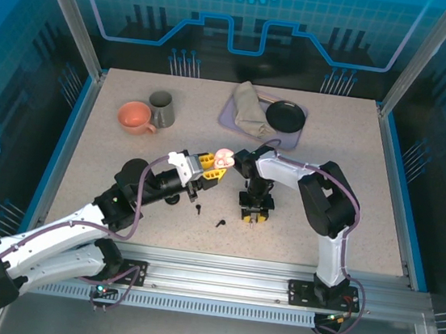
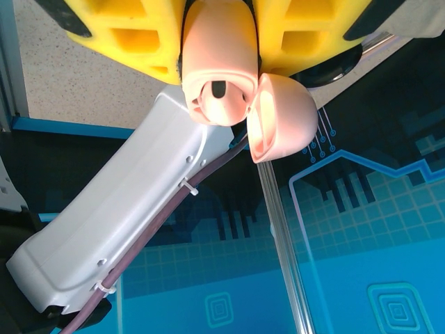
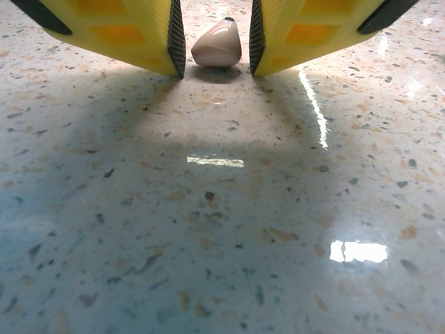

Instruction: Insert the wireless bluetooth earbuds into the charging case

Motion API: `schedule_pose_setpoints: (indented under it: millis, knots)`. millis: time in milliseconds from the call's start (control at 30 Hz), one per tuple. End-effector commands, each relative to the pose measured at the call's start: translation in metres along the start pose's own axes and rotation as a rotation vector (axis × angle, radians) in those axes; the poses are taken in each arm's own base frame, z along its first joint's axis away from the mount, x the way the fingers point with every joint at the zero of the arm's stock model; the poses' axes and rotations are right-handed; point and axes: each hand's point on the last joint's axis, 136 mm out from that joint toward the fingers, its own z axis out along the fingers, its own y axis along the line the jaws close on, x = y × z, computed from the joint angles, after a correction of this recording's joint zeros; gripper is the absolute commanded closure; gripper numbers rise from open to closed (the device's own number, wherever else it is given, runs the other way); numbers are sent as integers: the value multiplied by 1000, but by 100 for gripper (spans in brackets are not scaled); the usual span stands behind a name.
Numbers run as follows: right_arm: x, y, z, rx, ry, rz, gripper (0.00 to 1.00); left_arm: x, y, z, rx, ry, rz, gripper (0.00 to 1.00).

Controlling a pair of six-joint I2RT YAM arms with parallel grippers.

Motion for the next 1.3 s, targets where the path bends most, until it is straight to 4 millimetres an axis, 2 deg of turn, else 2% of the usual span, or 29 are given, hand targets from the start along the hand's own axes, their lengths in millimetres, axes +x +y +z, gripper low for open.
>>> schedule_pose_setpoints:
  millis: [0,867,1267]
  knots:
    - [2,-1,4,39,22,-7,67,-4,0,-1,-8,-25,16,100]
    - [13,-2,26,121,86,-30,71,-3,1,-2,-12,-20,21,100]
    - [12,-3,22,114,66,-38,77,-3,1,-2,-13,-15,19,100]
